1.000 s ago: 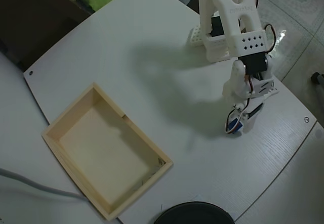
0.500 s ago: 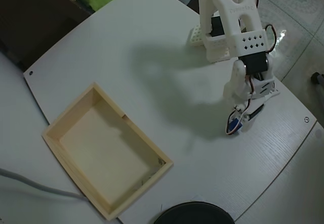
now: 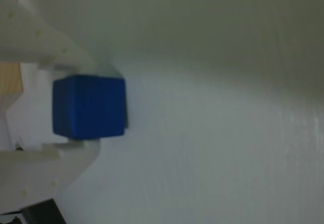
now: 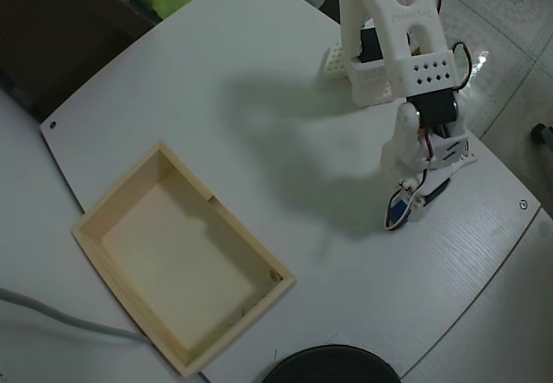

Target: Pick up the small blue cube and put it into the box

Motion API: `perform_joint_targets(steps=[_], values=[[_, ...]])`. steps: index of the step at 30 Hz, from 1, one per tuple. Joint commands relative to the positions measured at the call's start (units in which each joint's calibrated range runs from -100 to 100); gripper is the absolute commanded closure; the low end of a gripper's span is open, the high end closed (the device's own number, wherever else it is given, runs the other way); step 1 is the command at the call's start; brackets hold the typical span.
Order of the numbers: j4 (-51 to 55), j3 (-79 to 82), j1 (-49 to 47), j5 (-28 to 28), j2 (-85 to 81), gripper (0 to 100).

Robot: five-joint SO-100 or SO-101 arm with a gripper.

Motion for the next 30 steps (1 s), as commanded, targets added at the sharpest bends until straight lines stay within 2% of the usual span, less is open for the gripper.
perform_joint_targets(steps=[1,9,16,30], values=[[-0.5,-1.4,0.4,0.0,0.1,90],[0.7,-3.3,0.4,-0.1,-0.8,90],[7.8,-11.3,1.3,-0.1,-0.9,90],[20.6,-32.0,13.1,3.5,-0.9,90]])
